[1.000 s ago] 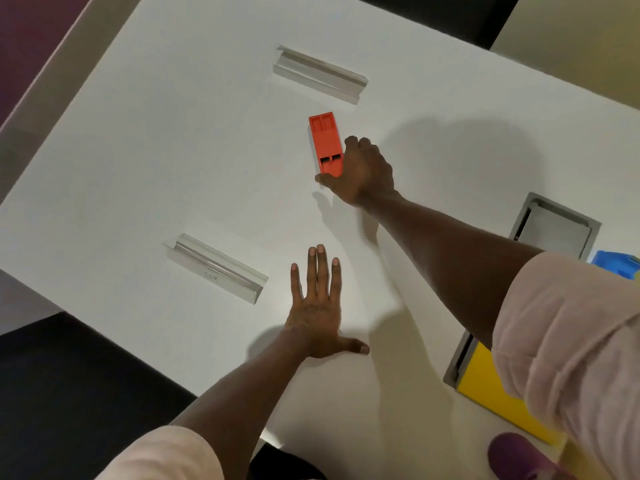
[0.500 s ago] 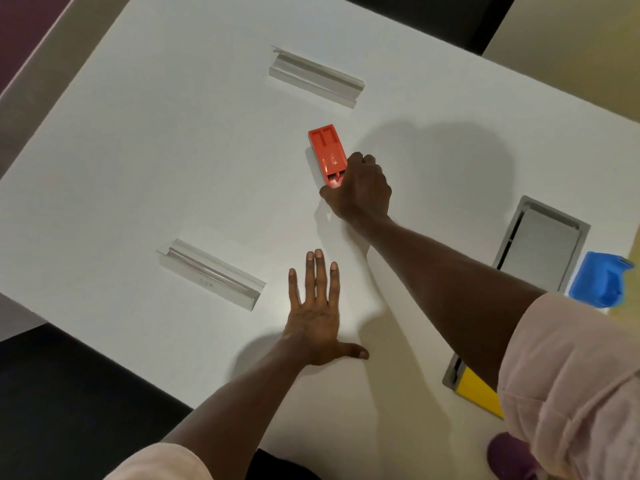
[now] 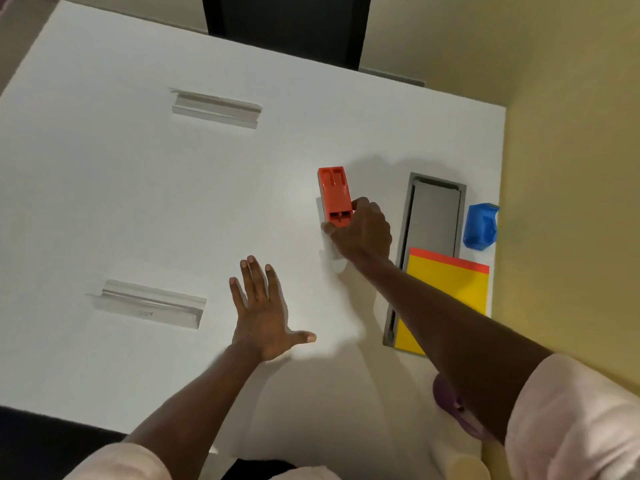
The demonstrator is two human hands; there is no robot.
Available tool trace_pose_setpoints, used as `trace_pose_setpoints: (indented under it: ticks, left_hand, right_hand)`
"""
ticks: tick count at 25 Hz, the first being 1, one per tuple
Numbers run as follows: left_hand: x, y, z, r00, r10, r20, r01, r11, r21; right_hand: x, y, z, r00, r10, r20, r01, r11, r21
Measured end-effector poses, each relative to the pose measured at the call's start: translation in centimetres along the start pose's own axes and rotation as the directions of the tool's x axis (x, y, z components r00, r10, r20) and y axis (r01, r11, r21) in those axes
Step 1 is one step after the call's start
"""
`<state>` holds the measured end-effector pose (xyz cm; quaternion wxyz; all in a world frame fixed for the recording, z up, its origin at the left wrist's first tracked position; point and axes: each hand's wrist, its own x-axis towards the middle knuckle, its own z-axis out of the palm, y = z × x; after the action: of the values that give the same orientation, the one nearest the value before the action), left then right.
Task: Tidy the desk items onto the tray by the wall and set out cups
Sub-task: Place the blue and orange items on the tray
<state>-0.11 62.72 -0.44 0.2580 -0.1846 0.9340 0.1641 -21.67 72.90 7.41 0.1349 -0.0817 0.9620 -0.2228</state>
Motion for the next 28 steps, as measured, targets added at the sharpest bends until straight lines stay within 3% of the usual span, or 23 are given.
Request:
trace_pose_setpoints:
  ticks: [4,10,12,18,28]
  left_hand:
    - [-0.7,4.0,-0.2,0.968,0.249,-0.034,-0.249,0.969,0.013]
    - [-0.1,7.5,1.2,0.957,0.276,0.092,-0.281,0.959,0.035]
    - [3.5,11.9,1.3,0.907,0.396,0.143,-0.412,0.905,0.104]
    - [3.3,9.7,2.5,0.925,0.334,0.182,-0.356,0.929,0.105]
    - [3.7,9.8,2.6,0.934,0.312,0.173,-0.326,0.943,0.063]
  right_hand:
    - [0.9,4.9,-3.1,0.991,0.119,-0.068,-0.118,0.993,0.005]
    - [2.4,7.9,-4.3,0.987,0.142,-0.073,-0.145,0.989,-0.042]
    - [4.5,14.9,-8.8,0.931,0.318,-0.179,-0.323,0.946,-0.004]
    - [5.5,15.6,-7.4,0.952,0.252,-0.175,-0.260,0.965,-0.025]
    - [7.0,16.4,-5.8,0.950,0.283,-0.131,-0.298,0.947,-0.119]
